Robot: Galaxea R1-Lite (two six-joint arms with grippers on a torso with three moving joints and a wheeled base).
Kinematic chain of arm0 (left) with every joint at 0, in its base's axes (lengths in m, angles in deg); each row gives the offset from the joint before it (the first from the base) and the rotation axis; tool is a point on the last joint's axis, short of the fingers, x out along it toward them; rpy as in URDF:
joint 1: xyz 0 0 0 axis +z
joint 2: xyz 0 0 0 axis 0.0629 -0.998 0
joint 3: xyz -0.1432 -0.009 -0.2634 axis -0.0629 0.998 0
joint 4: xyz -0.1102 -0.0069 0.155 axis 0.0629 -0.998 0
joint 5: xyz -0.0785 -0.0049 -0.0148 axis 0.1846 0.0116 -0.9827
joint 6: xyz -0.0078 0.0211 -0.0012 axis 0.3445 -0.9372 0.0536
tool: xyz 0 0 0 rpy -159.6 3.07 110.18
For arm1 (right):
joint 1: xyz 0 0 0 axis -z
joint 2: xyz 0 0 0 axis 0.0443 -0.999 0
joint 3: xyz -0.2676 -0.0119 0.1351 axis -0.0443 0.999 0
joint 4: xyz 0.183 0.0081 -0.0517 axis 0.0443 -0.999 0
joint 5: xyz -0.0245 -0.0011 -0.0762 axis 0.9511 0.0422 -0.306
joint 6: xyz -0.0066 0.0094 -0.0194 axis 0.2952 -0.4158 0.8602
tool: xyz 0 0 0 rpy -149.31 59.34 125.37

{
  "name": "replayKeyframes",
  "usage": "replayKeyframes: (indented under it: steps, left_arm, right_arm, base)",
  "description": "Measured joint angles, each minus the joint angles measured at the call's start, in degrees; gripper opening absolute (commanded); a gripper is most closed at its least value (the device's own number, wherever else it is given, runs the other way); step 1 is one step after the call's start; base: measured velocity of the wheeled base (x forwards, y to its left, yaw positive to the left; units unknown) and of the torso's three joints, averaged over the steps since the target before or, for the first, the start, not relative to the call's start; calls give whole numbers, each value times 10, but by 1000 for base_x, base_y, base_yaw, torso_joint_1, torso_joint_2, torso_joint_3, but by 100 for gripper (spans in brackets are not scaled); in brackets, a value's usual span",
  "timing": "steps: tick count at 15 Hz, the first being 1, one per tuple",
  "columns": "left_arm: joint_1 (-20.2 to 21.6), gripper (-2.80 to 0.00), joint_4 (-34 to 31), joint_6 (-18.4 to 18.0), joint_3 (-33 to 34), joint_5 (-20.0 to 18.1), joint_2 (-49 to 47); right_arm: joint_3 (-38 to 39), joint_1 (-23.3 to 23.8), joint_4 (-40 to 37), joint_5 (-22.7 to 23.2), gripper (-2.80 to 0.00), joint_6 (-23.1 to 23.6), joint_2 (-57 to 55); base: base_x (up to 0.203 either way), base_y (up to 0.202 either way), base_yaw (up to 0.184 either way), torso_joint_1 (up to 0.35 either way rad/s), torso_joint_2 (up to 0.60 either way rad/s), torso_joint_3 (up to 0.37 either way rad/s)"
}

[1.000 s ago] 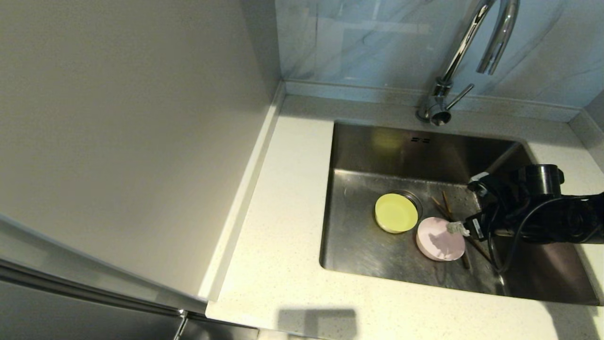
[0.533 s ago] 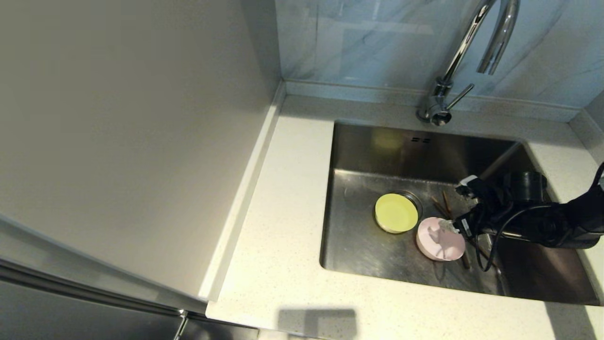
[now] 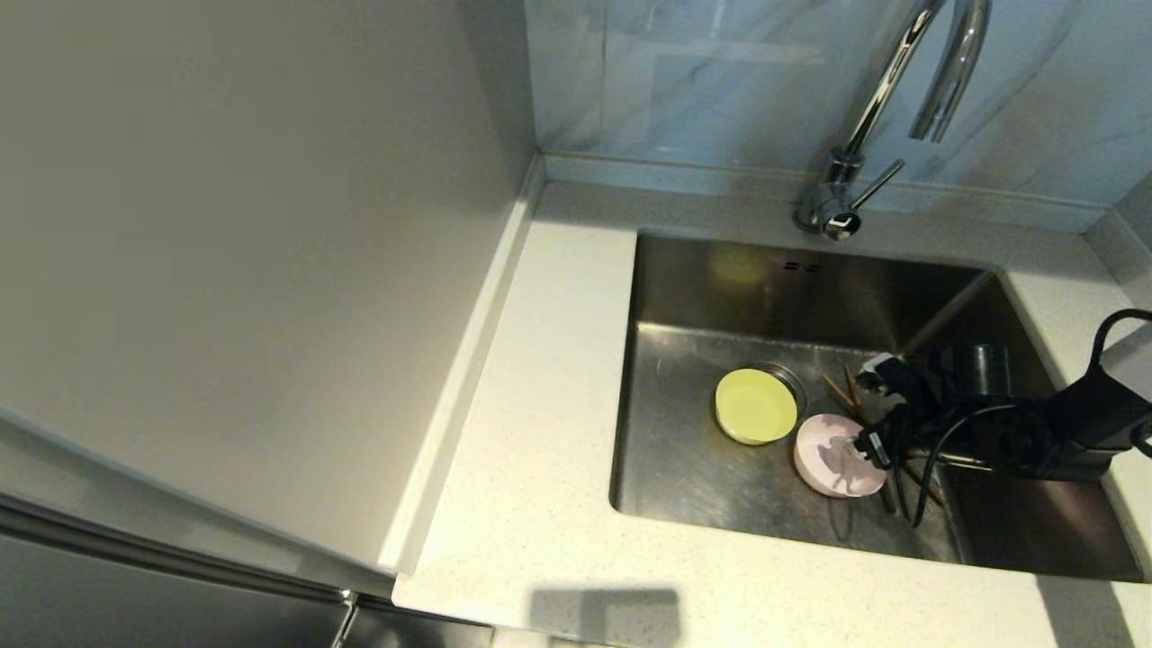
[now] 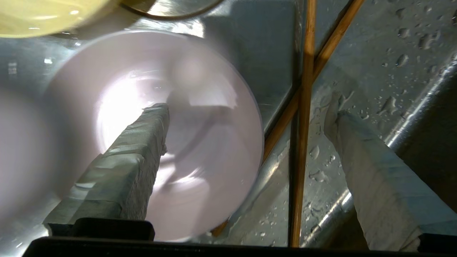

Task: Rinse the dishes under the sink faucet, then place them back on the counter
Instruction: Put a bowl back to the table from the sink

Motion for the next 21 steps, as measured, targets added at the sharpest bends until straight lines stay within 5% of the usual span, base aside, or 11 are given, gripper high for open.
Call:
replayKeyframes:
  steps: [5,6,21]
  left_arm:
    - [0,-280,0,0,0,0,0]
    - [0,-280,0,0,0,0,0]
    - [0,-280,0,0,0,0,0]
  right_arm:
    - [-31,0,0,-13,0,-1,-34]
    - [-33,1,0,-17,-280,-1,-39]
    - [-46,31,50,-11,-280,-8,-36]
  base:
    - [0,0,0,0,0,0]
    - [0,0,0,0,0,0]
    - [0,0,0,0,0,0]
